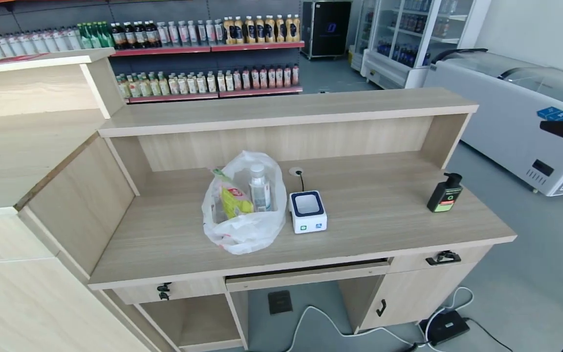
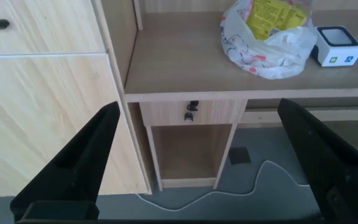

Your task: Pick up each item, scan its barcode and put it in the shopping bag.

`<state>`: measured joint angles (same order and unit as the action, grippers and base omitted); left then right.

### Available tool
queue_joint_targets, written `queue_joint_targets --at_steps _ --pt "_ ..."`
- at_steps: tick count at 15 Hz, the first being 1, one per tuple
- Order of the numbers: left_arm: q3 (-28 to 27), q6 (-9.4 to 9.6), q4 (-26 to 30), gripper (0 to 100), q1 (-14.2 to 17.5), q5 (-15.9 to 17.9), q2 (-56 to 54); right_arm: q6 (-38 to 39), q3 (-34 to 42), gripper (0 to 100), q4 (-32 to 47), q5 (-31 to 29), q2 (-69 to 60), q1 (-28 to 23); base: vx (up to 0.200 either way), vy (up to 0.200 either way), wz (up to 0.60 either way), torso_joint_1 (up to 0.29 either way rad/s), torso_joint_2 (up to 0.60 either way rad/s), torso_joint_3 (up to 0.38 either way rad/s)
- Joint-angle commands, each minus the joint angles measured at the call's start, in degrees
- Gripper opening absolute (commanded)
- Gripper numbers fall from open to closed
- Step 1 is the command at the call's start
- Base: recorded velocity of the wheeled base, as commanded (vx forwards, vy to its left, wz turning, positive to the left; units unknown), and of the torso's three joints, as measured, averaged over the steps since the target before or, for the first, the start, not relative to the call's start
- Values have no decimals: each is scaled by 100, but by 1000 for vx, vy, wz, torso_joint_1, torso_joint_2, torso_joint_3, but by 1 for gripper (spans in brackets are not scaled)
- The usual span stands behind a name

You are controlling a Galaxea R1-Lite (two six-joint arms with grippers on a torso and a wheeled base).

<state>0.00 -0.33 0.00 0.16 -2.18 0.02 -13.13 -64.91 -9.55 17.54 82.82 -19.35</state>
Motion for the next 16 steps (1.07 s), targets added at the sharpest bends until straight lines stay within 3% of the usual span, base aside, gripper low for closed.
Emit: queue_joint_targets --at_steps 1,5,7,12,16 --pt "0 -2 0 100 2 -2 -2 -14 67 100 -127 -155 507 -104 0 0 0 0 0 0" --pt "0 -2 0 100 2 -2 -2 -120 216 100 -1427 -172 1597 -693 0 0 0 0 0 0" --pt "0 -2 0 100 2 -2 -2 -542 -21 100 -1963 -155 2124 -983 0 0 0 0 0 0" --pt "0 -2 0 100 2 -2 -2 -840 -883 100 -1770 -128 3073 -1519 0 0 0 0 0 0" --pt "0 -2 0 100 2 -2 -2 -805 -1410 100 -1550 135 3838 -1599 0 0 0 0 0 0"
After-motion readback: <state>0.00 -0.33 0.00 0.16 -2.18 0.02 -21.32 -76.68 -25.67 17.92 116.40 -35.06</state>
